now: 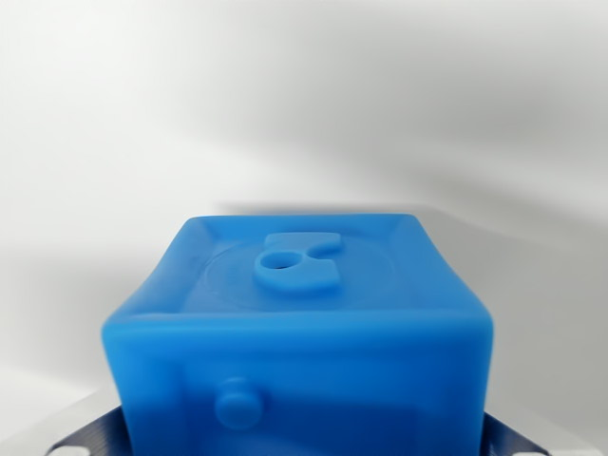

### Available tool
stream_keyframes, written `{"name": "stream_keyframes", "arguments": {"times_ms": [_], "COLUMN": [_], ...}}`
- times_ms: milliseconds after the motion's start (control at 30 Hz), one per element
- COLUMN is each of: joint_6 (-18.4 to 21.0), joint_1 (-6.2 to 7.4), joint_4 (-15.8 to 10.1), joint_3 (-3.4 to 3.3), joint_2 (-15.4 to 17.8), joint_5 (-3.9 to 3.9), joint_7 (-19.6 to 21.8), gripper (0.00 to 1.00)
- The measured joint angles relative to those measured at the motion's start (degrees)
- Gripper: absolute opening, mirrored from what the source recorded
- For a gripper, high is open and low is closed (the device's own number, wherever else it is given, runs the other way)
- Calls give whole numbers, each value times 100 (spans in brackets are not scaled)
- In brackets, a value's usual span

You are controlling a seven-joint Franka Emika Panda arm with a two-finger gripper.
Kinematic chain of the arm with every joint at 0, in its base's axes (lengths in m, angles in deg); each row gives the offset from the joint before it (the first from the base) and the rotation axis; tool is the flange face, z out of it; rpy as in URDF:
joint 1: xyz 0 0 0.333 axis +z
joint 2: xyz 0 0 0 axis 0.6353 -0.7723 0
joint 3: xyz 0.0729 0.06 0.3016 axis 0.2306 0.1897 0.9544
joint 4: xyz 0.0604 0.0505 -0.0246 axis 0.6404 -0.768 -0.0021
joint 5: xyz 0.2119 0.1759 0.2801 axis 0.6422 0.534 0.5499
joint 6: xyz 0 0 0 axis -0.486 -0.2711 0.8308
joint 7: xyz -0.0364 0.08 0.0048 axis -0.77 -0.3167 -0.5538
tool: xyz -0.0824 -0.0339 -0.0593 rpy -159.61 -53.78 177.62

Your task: Stack cube

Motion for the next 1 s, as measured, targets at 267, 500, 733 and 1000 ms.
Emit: {"name": "stream_keyframes", "arguments": {"times_ms": [267,500,733,1000], "joint_6": [227,479,795,1217], "joint_1": [0,0,0,0], "joint_4": [-69,-137,-199,-238], "joint_3": [0,0,0,0], "joint_2": [301,630,1014,1483], "joint_5": [0,0,0,0], "joint_7": [0,0,0,0], "gripper": [0,0,0,0]}}
